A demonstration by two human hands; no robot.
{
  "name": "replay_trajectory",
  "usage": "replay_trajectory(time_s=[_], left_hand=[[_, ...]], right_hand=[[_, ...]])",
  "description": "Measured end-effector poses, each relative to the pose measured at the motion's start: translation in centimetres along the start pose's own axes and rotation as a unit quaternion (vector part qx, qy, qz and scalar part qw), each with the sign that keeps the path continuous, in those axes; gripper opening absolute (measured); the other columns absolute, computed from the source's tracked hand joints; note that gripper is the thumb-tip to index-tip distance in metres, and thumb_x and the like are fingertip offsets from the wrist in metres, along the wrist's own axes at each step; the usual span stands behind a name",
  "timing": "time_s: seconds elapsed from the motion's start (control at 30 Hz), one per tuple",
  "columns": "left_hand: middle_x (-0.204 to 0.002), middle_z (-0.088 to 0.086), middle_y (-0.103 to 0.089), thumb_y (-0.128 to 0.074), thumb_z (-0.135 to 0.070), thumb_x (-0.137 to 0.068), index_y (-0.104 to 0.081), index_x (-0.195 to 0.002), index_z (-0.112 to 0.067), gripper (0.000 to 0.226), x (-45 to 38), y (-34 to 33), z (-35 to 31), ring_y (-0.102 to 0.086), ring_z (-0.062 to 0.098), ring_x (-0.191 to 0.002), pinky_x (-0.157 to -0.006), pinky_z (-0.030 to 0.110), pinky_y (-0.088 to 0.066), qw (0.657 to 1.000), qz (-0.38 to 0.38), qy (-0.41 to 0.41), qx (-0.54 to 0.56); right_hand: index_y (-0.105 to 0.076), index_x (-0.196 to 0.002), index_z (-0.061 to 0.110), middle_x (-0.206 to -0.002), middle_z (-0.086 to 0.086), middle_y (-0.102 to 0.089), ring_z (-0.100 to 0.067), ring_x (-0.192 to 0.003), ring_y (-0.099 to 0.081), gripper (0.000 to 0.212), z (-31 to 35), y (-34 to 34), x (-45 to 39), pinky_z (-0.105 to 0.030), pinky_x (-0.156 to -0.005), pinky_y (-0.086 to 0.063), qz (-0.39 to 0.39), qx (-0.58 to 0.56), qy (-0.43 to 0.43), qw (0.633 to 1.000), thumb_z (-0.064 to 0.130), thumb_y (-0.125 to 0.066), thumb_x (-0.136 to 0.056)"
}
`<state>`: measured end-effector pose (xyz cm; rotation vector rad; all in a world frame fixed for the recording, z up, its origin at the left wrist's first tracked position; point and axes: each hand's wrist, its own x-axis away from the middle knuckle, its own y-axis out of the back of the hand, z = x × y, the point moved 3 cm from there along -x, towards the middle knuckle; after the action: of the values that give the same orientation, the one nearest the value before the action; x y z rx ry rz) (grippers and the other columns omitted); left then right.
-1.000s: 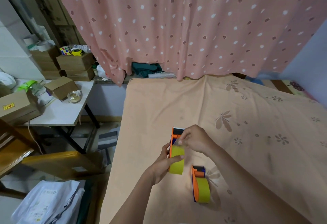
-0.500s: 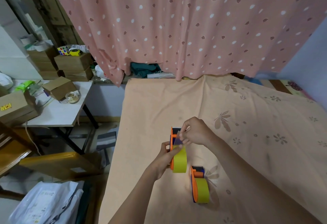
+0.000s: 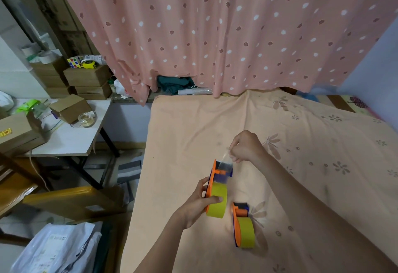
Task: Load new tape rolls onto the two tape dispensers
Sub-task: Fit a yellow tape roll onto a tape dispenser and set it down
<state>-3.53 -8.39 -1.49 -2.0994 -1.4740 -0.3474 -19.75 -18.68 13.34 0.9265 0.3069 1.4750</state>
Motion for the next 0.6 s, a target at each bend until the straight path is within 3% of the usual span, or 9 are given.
replay_trajectory(time_s=[0.17, 0.27, 0.4, 0.5, 0.6], left_hand=[[-0.132, 0.004, -0.053, -0.083, -0.017, -0.067, -0.044, -0.14, -0.037, 0.084, -0.2, 0.2, 0.0, -0.064, 0.019, -0.112, -0.076, 0.025, -0.058, 0.999, 0.024, 0.009, 0.021], [-0.132, 0.003, -0.055, -0.083, -0.025, -0.061, -0.043, -0.135, -0.039, 0.086, -0.4, 0.0, 0.0, -0.063, 0.022, -0.114, -0.081, 0.032, -0.057, 0.999, 0.026, 0.023, -0.007], [-0.131, 0.003, -0.06, -0.08, -0.045, -0.065, -0.039, -0.133, -0.039, 0.08, -1.0, -1.1, -0.3, -0.065, 0.022, -0.114, -0.087, 0.036, -0.056, 0.998, 0.031, 0.05, -0.032], [-0.128, 0.002, -0.064, -0.076, -0.06, -0.071, -0.041, -0.127, -0.038, 0.069, -1.5, -2.2, -0.9, -0.066, 0.022, -0.117, -0.091, 0.038, -0.056, 0.996, 0.024, 0.062, -0.062], [-0.122, -0.002, -0.065, -0.076, -0.057, -0.072, -0.04, -0.126, -0.035, 0.069, -1.6, -2.5, -1.3, -0.07, 0.013, -0.103, -0.077, 0.029, -0.058, 0.996, 0.011, 0.05, -0.068]], right_hand=[[-0.074, -0.089, -0.01, -0.078, -0.02, -0.076, -0.035, -0.079, -0.077, 0.025, 0.5, 0.3, -0.2, -0.042, -0.08, -0.063, 0.039, 0.001, -0.019, 0.999, -0.006, -0.051, -0.079], [-0.072, -0.082, -0.004, -0.076, -0.019, -0.073, -0.033, -0.07, -0.074, 0.02, 1.1, 0.2, 0.1, -0.04, -0.074, -0.064, 0.073, -0.005, 0.017, 0.997, -0.009, -0.052, -0.08], [-0.071, -0.075, 0.002, -0.081, -0.021, -0.074, -0.036, -0.078, -0.075, 0.021, 2.3, -0.6, 0.3, -0.04, -0.075, -0.064, 0.106, 0.013, 0.04, 0.993, -0.011, -0.056, -0.079], [-0.072, -0.086, -0.006, -0.091, -0.028, -0.074, -0.04, -0.088, -0.074, 0.018, 2.8, -1.0, 0.0, -0.044, -0.081, -0.063, 0.111, 0.032, 0.034, 0.993, -0.01, -0.056, -0.081], [-0.072, -0.1, -0.013, -0.097, -0.028, -0.074, -0.037, -0.094, -0.074, 0.022, 2.7, -0.5, -0.7, -0.044, -0.088, -0.06, 0.109, 0.062, 0.011, 0.992, -0.007, -0.057, -0.084]])
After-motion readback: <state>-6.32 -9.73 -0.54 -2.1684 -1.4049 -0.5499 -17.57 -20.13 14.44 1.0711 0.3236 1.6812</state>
